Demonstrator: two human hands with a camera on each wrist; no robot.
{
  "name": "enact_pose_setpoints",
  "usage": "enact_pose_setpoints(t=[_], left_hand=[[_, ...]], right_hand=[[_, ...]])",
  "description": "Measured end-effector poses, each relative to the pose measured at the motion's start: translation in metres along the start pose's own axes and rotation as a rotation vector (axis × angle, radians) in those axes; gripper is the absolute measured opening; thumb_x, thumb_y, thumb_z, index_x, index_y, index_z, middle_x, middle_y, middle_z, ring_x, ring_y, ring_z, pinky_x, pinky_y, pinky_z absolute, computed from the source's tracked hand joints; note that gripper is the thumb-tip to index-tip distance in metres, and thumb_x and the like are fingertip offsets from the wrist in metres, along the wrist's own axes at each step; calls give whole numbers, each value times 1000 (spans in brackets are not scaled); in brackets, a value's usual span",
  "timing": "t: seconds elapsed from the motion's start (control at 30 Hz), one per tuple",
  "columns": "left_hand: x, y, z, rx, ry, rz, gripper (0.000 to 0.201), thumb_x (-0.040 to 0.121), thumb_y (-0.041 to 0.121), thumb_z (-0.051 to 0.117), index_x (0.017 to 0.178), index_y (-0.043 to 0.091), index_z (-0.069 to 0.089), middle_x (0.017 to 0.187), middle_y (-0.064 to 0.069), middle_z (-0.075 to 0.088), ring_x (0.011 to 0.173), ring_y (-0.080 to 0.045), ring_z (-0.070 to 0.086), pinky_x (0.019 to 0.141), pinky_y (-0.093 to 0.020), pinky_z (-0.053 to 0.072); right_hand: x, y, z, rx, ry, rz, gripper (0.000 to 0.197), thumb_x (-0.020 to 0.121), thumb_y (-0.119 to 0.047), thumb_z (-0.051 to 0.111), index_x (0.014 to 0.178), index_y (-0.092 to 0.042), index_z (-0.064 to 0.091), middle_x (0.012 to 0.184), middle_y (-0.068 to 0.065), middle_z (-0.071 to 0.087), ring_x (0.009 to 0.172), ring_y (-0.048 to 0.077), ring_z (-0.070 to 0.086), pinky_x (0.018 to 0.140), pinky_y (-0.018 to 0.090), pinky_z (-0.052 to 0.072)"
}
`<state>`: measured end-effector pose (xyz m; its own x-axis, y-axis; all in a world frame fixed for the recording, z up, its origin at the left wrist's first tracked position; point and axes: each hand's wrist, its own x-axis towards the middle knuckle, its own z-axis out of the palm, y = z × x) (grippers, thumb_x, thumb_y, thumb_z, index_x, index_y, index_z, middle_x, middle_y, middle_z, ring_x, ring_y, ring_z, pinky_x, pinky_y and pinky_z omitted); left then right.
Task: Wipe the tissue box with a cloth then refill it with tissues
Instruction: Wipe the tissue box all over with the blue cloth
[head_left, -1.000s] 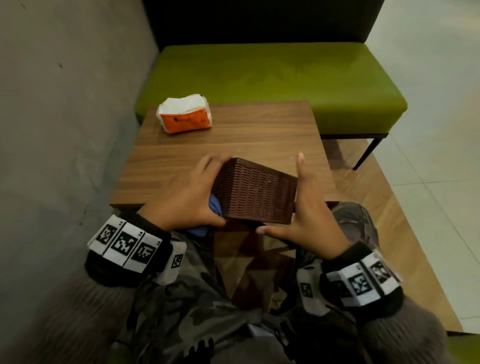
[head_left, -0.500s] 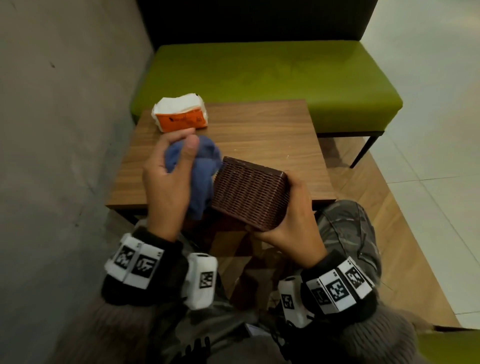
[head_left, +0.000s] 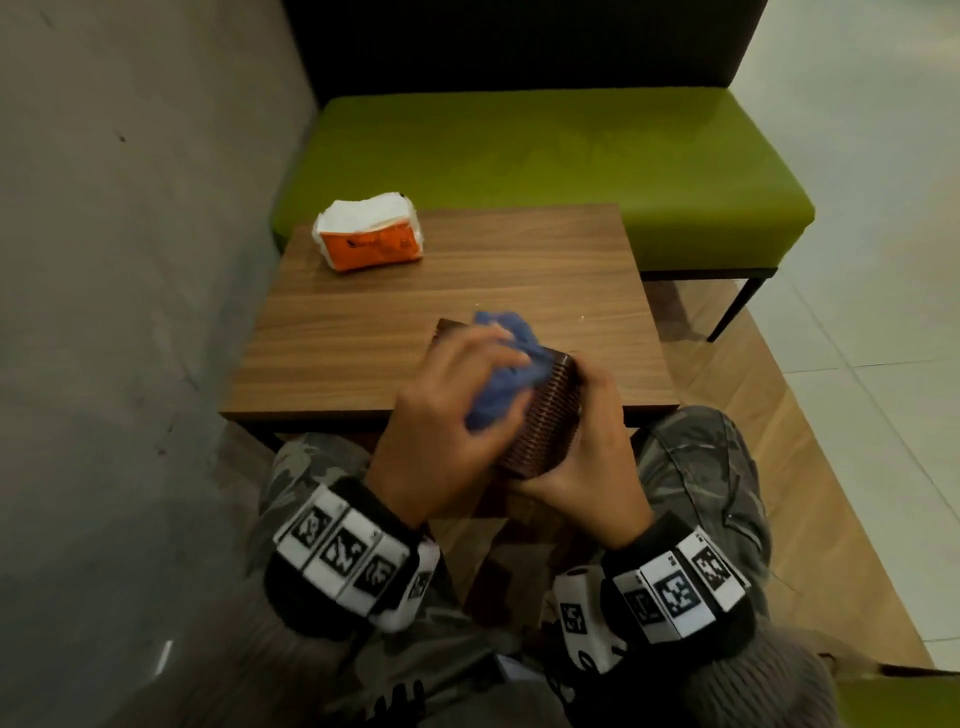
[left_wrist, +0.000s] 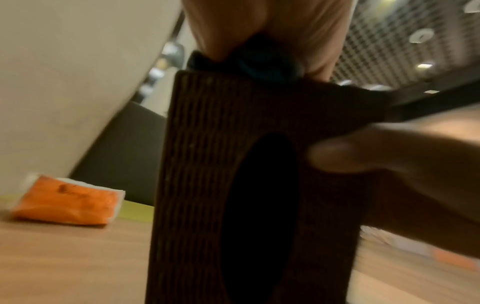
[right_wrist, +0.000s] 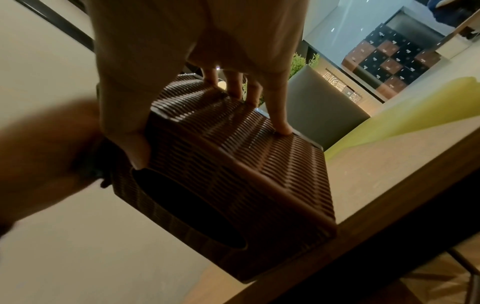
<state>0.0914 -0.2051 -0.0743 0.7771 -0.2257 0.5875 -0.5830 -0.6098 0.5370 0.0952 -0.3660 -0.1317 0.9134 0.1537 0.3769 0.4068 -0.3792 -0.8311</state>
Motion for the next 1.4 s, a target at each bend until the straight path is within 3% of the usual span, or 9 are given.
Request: enact_pose_setpoints(t=[0.1, 0.27, 0.43, 0.57, 0.77, 0.93, 1.1, 1.27, 1.4], left_hand=[[-14, -3, -6, 2, -151, 153, 29, 82, 19, 67, 109, 13, 58, 120, -7, 56, 117, -16, 53, 101, -26, 43], [3, -28, -13, 15, 178, -202, 15, 86, 14, 64, 99, 7, 63, 104, -7, 62, 100, -13, 59, 87, -32, 49], [-30, -15, -3, 45, -72, 48, 29, 81, 21, 64, 108, 14, 57, 113, -10, 62, 109, -14, 57, 95, -24, 47], [-14, -33, -10, -22, 175, -199, 19, 85, 14, 64, 102, 7, 62, 105, -8, 63, 101, -16, 60, 87, -38, 51], [-30, 4, 8, 38, -117, 171, 36, 82, 21, 66, 115, 14, 53, 123, -4, 51, 119, -17, 51, 104, -29, 42], [14, -6, 3, -54, 153, -186, 20, 86, 15, 64, 106, 8, 63, 109, -5, 62, 106, -10, 57, 92, -29, 48], [7, 18, 19, 37, -109, 105, 28, 83, 15, 66, 109, 7, 64, 119, -10, 61, 117, -19, 55, 103, -28, 42], [34, 4, 15, -54, 73, -129, 19, 85, 12, 64, 104, 8, 64, 107, -5, 63, 103, -15, 59, 90, -36, 48], [3, 11, 22, -40, -138, 180, 29, 83, 12, 69, 111, 5, 65, 123, -13, 59, 121, -22, 53, 104, -35, 43]], right_hand=[[2, -1, -5, 5, 14, 18, 100, 56, -49, 83, 136, -18, 31, 128, 6, 48, 117, 22, 52, 97, 45, 48], [3, -2, -6, -45, 14, -6, 98, 55, -52, 80, 135, -27, 30, 128, 0, 44, 119, 20, 49, 98, 46, 46], [0, 3, -7, -50, 23, 11, 98, 56, -51, 79, 136, -17, 33, 126, 2, 46, 117, 22, 50, 98, 45, 47], [0, 0, -5, -59, 33, 13, 98, 56, -51, 78, 135, -10, 36, 126, -1, 44, 118, 18, 47, 99, 42, 45], [5, -3, -2, -27, 31, 64, 96, 61, -51, 77, 137, -8, 36, 125, 3, 48, 116, 20, 51, 98, 42, 47], [8, -5, -4, -67, 44, -2, 97, 56, -50, 80, 133, -8, 39, 124, 2, 47, 115, 23, 51, 96, 49, 46], [4, -1, -4, 16, 41, 81, 90, 54, -45, 81, 130, -21, 40, 128, 2, 51, 118, 21, 54, 97, 44, 48], [1, -2, -4, -38, 61, -2, 92, 55, -47, 80, 132, -21, 37, 118, -10, 44, 113, 16, 49, 96, 37, 44], [-1, 4, -9, 19, 57, 39, 88, 57, -44, 81, 130, -36, 32, 126, -1, 48, 116, 18, 53, 97, 41, 49]])
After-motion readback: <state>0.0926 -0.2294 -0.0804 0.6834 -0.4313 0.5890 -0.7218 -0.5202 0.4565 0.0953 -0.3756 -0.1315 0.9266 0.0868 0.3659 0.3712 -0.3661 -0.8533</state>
